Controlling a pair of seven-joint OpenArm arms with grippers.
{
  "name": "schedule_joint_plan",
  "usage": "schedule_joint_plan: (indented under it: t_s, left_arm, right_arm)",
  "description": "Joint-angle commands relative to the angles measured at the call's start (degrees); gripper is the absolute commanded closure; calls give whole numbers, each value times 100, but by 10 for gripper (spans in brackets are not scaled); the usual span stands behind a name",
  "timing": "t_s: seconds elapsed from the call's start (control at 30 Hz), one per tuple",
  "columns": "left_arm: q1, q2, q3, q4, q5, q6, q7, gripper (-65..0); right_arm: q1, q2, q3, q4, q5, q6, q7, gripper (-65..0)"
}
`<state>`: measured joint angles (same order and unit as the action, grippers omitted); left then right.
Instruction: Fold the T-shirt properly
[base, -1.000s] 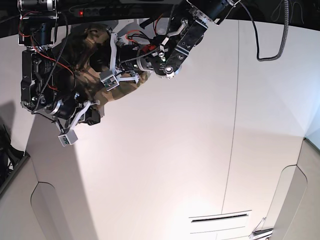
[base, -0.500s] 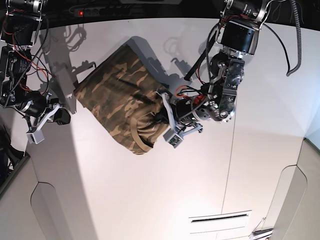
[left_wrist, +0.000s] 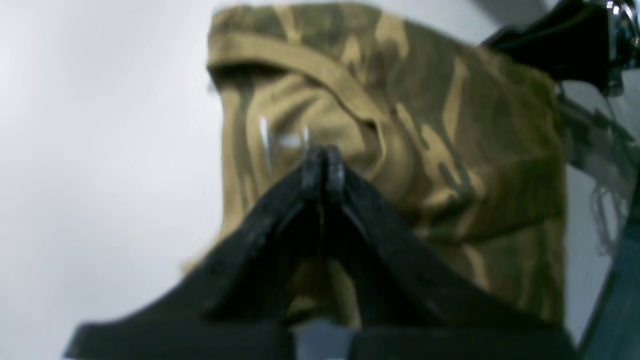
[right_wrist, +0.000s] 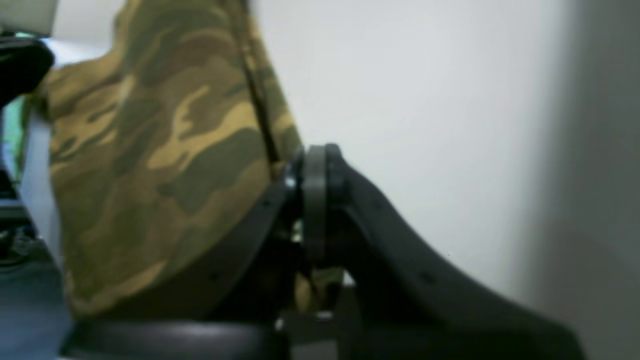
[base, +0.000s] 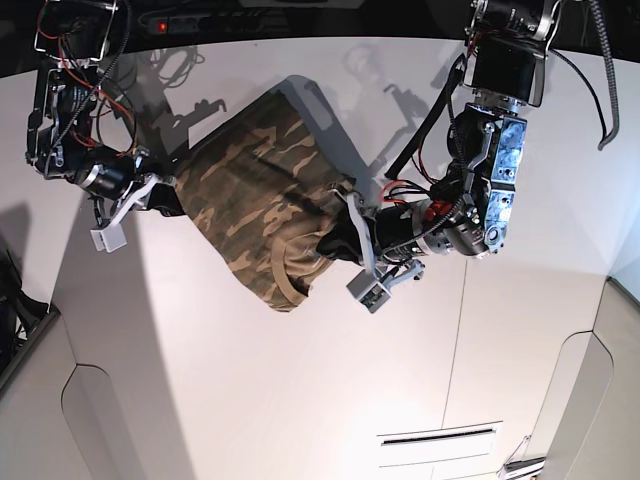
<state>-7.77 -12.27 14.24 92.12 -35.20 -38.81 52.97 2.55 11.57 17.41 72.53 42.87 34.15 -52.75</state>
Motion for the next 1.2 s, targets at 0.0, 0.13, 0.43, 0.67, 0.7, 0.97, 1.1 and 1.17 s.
schedule_joint_plan:
  t_s: [0.0, 0.13, 0.43, 0.67, 0.7, 0.97, 1.1, 1.17]
  left_arm:
    - [-74, -55, -13, 149, -153, -66, -85, -9]
    - [133, -286, -13, 308, -186, -31, -87, -9]
    - [605, -968, -166, 651, -188, 109, -192, -9]
    - [1025, -981, -1078, 920, -398, 105, -168, -9]
    - [1088, -981, -1209, 920, -420, 103, -168, -9]
    - [1639, -981, -2190, 1058, -953, -119, 33, -9]
    - [2177, -981, -2868, 1488, -1198, -119, 72, -9]
    - [2420, -981, -3156, 1690, -1241, -119, 114, -9]
  right_arm:
    - [9, -31, 15, 74, 63, 39, -4, 0]
    - [-219, -214, 9, 125, 382, 61, -52, 0]
    - [-686, -647, -76, 686, 772, 125, -474, 0]
    - [-1137, -654, -385, 1720, 739, 114, -474, 0]
    - [-1187, -654, -435, 1860, 699, 107, -474, 0]
    - [-1329, -649, -498, 2656, 439, 59, -737, 0]
    - [-1598, -649, -501, 2951, 424, 59, -752, 0]
    - [-1698, -651, -501, 2953, 422, 61, -739, 0]
